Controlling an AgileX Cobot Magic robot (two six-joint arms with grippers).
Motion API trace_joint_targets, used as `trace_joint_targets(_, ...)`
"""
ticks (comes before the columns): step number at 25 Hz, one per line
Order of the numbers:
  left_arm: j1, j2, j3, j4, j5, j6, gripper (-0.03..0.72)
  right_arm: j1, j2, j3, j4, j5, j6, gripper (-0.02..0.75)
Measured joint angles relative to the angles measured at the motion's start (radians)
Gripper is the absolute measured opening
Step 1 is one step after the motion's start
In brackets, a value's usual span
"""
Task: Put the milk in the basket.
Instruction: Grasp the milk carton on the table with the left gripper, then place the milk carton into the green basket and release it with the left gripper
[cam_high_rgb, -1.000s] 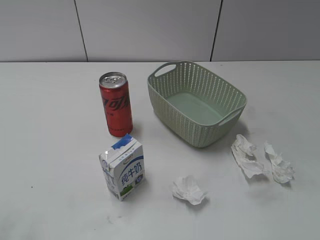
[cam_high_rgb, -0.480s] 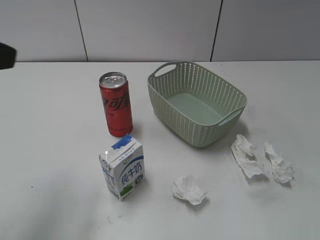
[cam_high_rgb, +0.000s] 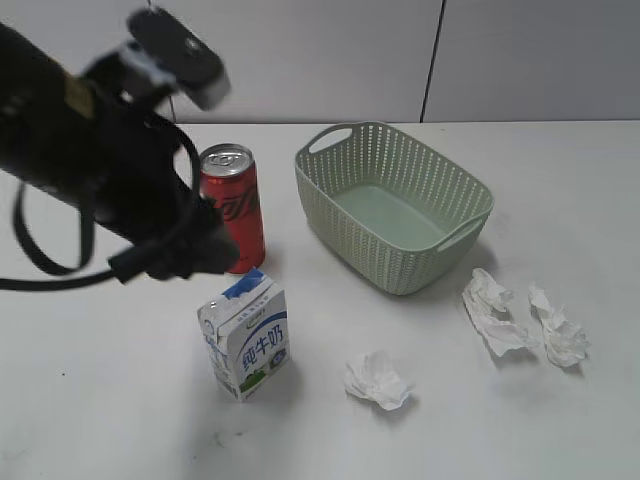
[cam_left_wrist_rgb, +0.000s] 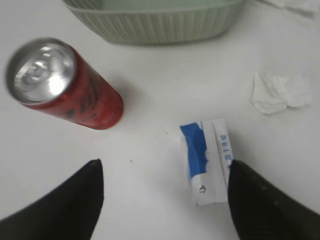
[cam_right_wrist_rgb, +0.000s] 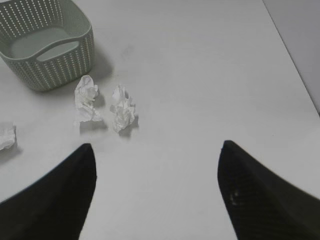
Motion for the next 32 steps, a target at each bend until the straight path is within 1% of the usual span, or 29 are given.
trace_joint_targets(3,-0.057,0.107,0.000,0.053,-0.001,-0.065,0.579,0.000,0.000,0.000,0.000,0.000,0.000,0.586)
trace_joint_targets(5,-0.075,0.172,0.000,0.068,-0.012,-0.100,0.579,0.000,0.000,0.000,0.000,0.000,0.000,0.586)
trace_joint_targets(10,-0.080,0.286,0.000,0.103,-0.044,-0.192,0.578,0.000,0.000,0.000,0.000,0.000,0.000,0.586)
trace_joint_targets(14,-0.080,0.346,-0.001,0.108,-0.049,-0.211,0.572,0.000,0.000,0.000,0.000,0.000,0.000,0.586)
trace_joint_targets(15,-0.080,0.351,-0.001,0.108,-0.050,-0.213,0.556,0.000,0.000,0.000,0.000,0.000,0.000,0.586)
trace_joint_targets(17,-0.080,0.351,-0.008,0.107,-0.037,-0.215,0.480,0.000,0.000,0.000,0.000,0.000,0.000,0.586)
trace_joint_targets(19,-0.080,0.351,-0.031,0.107,0.004,-0.216,0.328,0.000,0.000,0.000,0.000,0.000,0.000,0.586)
trace_joint_targets(22,-0.080,0.347,-0.089,0.108,0.091,-0.216,0.326,0.000,0.000,0.000,0.000,0.000,0.000,0.586)
trace_joint_targets(25,-0.081,0.311,-0.176,0.108,0.155,-0.215,0.326,0.000,0.000,0.000,0.000,0.000,0.000,0.586)
trace_joint_targets(28,-0.084,0.255,-0.294,0.108,0.177,-0.210,0.326,0.000,0.000,0.000,0.000,0.000,0.000,0.586)
trace_joint_targets(32,-0.084,0.222,-0.477,0.109,0.166,-0.166,0.326,0.000,0.000,0.000,0.000,0.000,0.000,0.586)
